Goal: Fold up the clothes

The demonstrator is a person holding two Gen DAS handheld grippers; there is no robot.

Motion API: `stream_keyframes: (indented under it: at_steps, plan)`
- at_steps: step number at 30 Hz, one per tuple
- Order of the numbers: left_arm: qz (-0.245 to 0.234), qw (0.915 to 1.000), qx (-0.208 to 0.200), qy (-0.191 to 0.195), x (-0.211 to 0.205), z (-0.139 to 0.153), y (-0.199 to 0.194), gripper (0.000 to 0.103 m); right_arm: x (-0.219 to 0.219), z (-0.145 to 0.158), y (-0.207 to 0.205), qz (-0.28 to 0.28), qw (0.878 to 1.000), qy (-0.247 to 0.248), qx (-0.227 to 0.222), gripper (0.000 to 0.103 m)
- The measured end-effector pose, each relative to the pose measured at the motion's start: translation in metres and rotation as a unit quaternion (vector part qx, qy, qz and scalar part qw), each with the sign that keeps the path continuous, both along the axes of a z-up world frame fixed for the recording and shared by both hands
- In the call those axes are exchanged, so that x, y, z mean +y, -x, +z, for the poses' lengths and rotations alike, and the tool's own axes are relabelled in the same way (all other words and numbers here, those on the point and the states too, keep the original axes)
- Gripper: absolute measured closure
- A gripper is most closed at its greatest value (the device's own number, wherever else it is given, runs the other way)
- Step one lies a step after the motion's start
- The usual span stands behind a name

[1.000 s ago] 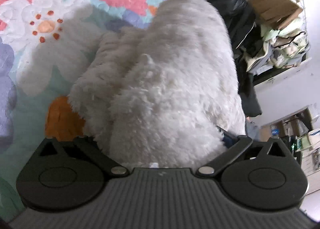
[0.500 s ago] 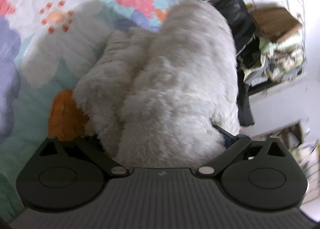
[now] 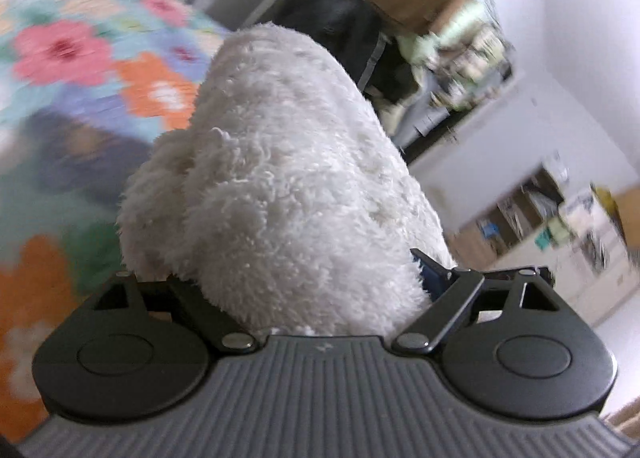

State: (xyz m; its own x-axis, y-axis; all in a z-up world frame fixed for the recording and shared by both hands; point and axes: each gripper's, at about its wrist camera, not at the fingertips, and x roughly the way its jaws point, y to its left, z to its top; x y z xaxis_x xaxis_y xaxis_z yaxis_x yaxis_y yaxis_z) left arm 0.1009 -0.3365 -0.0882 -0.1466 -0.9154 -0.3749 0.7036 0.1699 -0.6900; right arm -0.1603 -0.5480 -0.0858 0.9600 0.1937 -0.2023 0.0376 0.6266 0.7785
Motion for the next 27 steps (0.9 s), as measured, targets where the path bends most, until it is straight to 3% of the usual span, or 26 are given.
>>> stream_keyframes:
  at_steps: [9, 13, 16, 18, 21, 23, 27]
  plan:
    - [-0.07, 0.9962, -0.046, 0.026, -0.126, 0.048, 0.075, 0.017, -0.097, 0.05, 0.074, -0.066, 0.996, 0.058, -0.021, 0.039]
    - [-0.092, 0.9943, -0.037, 0.039, -0.176, 0.047, 0.111, 0.017, -0.146, 0.065, 0.106, -0.087, 0.993, 0.083, 0.001, 0.039]
    - [-0.104, 0.9938, -0.03, 0.025, -0.229, 0.028, 0.138, 0.017, -0.198, 0.051, 0.133, -0.107, 0.993, 0.048, 0.026, 0.035]
    - [-0.108, 0.9938, -0.02, -0.016, -0.267, 0.003, 0.155, 0.017, -0.224, 0.032, 0.148, -0.171, 0.981, 0.042, 0.085, 0.031]
    - [-0.124, 0.9878, -0.01, -0.094, -0.314, -0.045, 0.181, 0.015, -0.247, 0.001, 0.171, -0.261, 0.949, 0.006, 0.177, 0.029]
    - [-0.12, 0.9887, -0.012, -0.089, -0.319, -0.051, 0.189, 0.009, -0.238, -0.005, 0.18, -0.288, 0.936, 0.025, 0.2, 0.025]
    - [-0.128, 0.9872, -0.04, -0.086, -0.314, -0.04, 0.198, 0.008, -0.206, 0.019, 0.21, -0.355, 0.902, 0.121, 0.214, 0.024]
